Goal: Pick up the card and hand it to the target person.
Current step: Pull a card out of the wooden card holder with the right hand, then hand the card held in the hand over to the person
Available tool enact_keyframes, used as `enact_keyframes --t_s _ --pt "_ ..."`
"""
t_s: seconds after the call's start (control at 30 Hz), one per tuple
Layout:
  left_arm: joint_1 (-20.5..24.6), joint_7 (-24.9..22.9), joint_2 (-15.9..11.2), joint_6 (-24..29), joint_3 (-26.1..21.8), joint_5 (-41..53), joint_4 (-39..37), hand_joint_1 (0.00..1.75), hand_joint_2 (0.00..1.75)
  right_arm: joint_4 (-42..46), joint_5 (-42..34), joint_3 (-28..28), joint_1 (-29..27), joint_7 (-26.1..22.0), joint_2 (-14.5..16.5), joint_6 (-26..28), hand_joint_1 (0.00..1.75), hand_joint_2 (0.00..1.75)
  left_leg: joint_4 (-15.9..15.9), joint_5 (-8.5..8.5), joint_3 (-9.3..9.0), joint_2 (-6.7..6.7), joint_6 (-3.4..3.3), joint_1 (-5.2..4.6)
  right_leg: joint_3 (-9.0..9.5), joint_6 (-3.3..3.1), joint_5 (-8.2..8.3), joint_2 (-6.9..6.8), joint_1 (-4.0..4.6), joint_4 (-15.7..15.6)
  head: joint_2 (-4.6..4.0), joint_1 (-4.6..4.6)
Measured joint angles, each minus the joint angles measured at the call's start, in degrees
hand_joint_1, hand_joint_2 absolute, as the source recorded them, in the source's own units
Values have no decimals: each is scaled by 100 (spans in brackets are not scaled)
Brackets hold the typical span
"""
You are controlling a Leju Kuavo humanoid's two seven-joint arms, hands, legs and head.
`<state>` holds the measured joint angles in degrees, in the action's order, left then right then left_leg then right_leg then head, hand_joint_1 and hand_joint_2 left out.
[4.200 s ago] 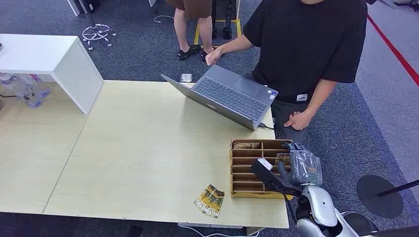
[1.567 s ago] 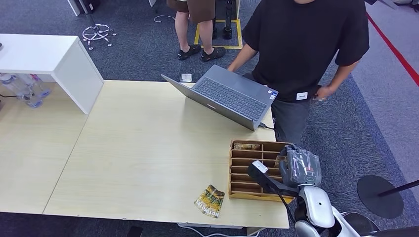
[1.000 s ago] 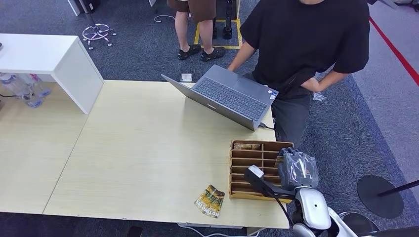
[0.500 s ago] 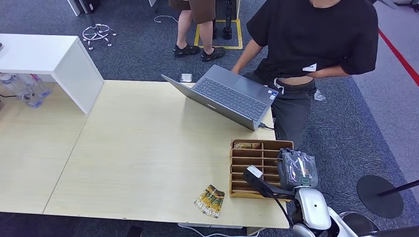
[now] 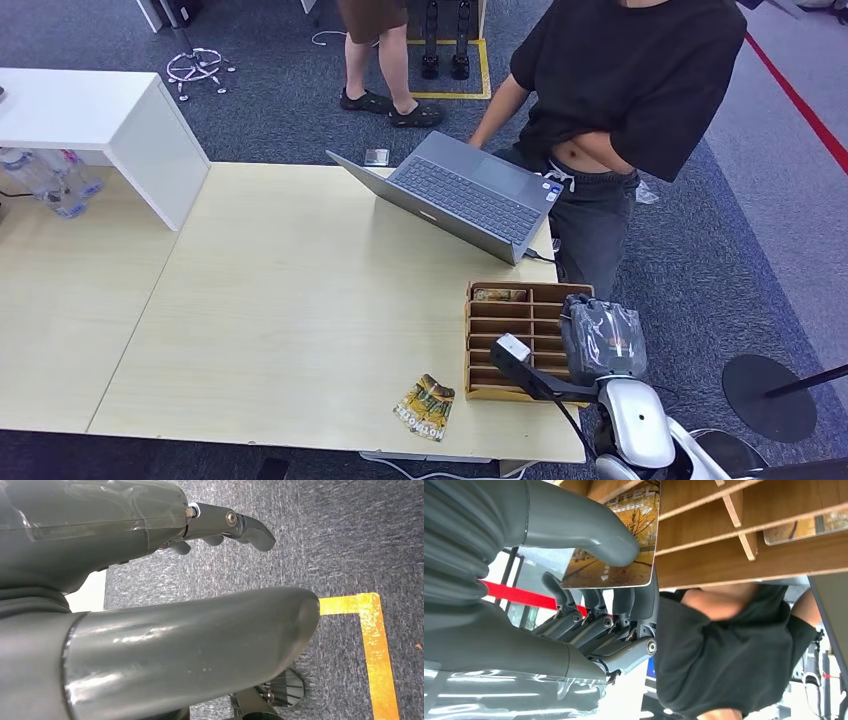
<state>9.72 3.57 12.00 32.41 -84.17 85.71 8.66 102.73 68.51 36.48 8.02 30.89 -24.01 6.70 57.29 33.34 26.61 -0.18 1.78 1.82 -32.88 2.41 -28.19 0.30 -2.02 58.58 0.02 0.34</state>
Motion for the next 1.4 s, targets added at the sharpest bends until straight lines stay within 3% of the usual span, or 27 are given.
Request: enact_keyframes --t_s 0.33,0.67,0.97,1.4 --pt "-2 -12 -4 1 0 -8 0 0 0 877 243 -159 239 55 -211 -539 155 175 2 0 -7 0 0 0 0 0 0 0 0 0 0 0" --pt "-2 -12 -4 -19 1 -3 0 0 0 1500 216 -697 374 63 -475 -601 154 175 3 0 -5 -1 0 0 -1 0 0 0 0 0 0 1" --pt "-2 -14 -4 -98 33 10 0 0 0 1456 82 -1239 374 -68 -587 -280 155 175 3 0 1 -1 0 0 -1 0 0 -1 0 0 0 1" --pt "-2 -1 -4 -144 176 25 0 0 0 732 77 -1810 199 -165 -805 -96 147 175 3 0 -1 -2 0 0 -4 1 0 -2 0 -1 0 0"
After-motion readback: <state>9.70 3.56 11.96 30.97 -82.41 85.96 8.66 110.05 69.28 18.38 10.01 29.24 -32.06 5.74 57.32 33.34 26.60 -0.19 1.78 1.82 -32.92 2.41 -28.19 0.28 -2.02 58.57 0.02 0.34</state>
